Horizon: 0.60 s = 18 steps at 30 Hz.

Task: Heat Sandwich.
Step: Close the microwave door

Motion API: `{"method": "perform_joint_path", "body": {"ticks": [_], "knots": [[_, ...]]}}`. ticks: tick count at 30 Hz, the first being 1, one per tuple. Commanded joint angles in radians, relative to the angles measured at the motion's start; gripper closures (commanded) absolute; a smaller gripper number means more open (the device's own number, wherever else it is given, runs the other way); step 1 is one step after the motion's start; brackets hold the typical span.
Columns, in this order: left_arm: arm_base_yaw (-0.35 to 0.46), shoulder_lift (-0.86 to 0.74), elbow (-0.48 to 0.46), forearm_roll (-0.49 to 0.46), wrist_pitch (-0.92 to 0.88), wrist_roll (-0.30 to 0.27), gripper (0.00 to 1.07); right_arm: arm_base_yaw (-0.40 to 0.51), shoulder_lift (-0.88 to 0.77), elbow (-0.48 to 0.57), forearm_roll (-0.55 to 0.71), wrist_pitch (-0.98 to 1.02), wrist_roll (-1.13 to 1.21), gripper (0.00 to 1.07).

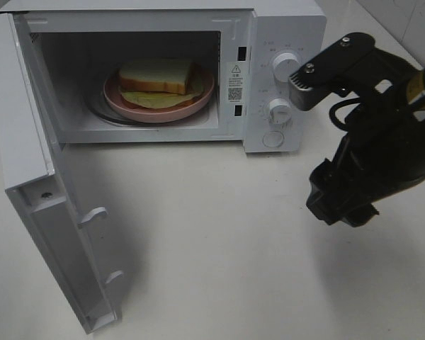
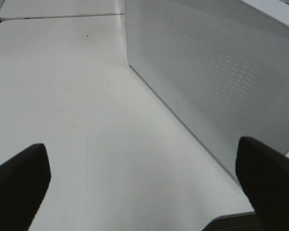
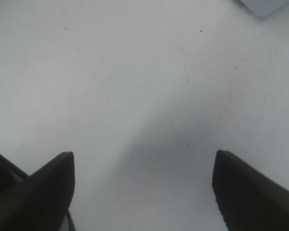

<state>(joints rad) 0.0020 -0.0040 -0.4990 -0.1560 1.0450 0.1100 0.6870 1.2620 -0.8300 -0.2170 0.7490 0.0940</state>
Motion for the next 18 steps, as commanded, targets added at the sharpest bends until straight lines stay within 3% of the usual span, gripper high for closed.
{"method": "perform_joint_path", "body": {"ticks": [1, 18], "knots": [[-0.005, -0.023, 0.003, 0.003, -0.006, -0.006, 0.05, 0.003, -0.040, 0.003, -0.002, 0.066, 0.024, 0.31], [-0.005, -0.023, 0.003, 0.003, -0.006, -0.006, 0.05, 0.003, -0.344, 0.003, 0.025, 0.352, 0.045, 0.31]]}}
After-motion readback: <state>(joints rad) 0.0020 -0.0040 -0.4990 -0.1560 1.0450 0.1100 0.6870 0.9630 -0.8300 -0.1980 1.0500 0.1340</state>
